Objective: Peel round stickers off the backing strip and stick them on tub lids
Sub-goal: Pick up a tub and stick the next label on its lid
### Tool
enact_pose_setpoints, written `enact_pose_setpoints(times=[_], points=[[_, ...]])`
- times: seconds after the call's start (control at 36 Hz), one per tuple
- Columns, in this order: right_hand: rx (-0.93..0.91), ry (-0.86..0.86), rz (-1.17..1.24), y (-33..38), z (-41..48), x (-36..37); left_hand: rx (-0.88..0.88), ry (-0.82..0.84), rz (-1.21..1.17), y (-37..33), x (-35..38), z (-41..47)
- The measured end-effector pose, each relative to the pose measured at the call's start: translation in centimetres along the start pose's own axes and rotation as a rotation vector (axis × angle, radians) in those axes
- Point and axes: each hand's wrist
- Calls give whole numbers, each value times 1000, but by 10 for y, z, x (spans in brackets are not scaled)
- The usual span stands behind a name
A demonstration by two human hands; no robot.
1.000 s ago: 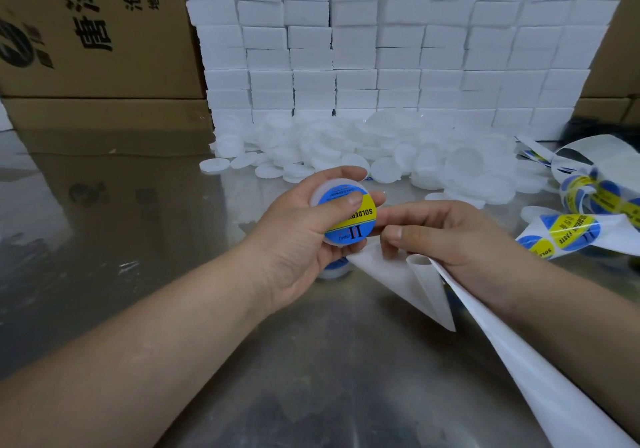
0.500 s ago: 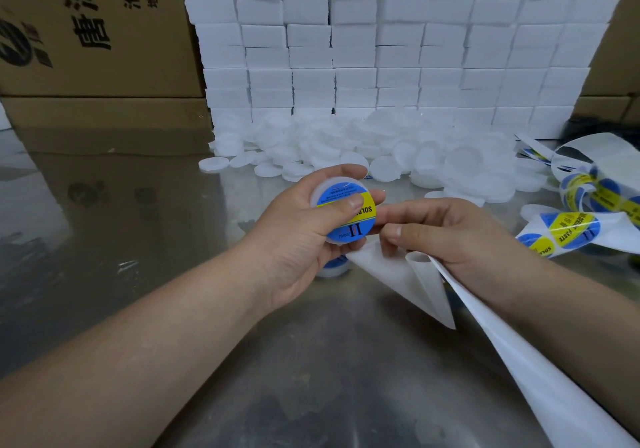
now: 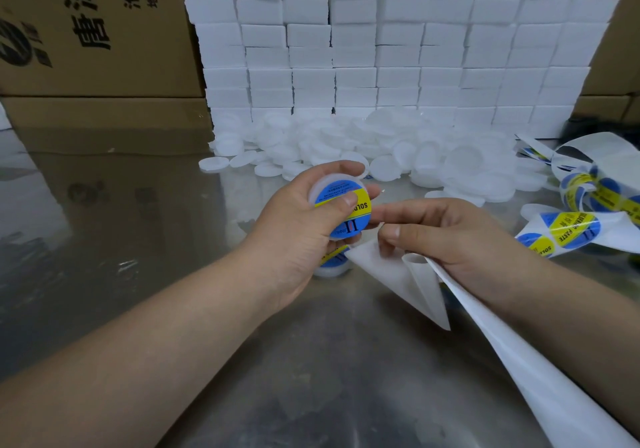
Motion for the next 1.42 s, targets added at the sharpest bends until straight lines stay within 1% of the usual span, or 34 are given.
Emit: enact_pose_setpoints(times=[0.11,0.19,0.22,0.28,0.36,0.42,0.5,0.61,0.69,0.81,0.89,0.97,1.06,1.11,1.17,1.25,1.31,1.36,1.39,1.42], points=[[73,-51,-39,-3,1,1,124,-136,102,-4,2,0],[128,-130,-98,-6,3,-1,152,-289,19,-12,-7,7],[135,-148,-108,-6,3,-1,151,-316,-9,-14,-10,8],[127,-163,-135,-8,3,-2,126,-306,11,-15,-10,7],[95,-174,-160,-8,4,0,68,-204,191,-7,0,1],[40,-165,-196,-7,4,0,42,-133,282,0,5,-2],[-20,-171,-209,-6,2,1,75,-97,409,6,7,-3],[-34,-196,-333,-8,1,3,119,-114,437,8,8,-4],[-20,-197,-318,-7,1,5,163,-96,503,8,7,-3],[-10,-218,-320,-4,1,5,163,-87,548,10,6,-2],[-33,-242,-351,-5,2,7,161,-149,574,10,6,-1],[-34,-274,-378,-5,2,6,180,-280,606,8,0,3],[-3,-281,-287,-5,3,3,95,-406,692,7,-17,14],[1,-290,-242,-4,3,1,3,-440,773,11,-28,22],[-8,-292,-213,-4,3,0,-116,-411,851,14,-34,28],[-14,-272,-216,-4,2,-1,-316,-322,1024,21,-35,33],[-41,-263,-208,-5,1,0,-300,-314,1160,25,-34,35],[-84,-253,-179,-4,1,1,-295,-344,1162,27,-33,32],[-102,-250,-166,-4,1,1,-263,-383,1136,26,-33,31],[-113,-246,-156,-3,1,2,-194,-407,1151,24,-31,29]])
Point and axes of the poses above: each hand's wrist, its own z-axis towards the middle knuckle, its own x-axis out of the palm, y = z × x, and after that the axes turned 3 degrees about -x, right-handed
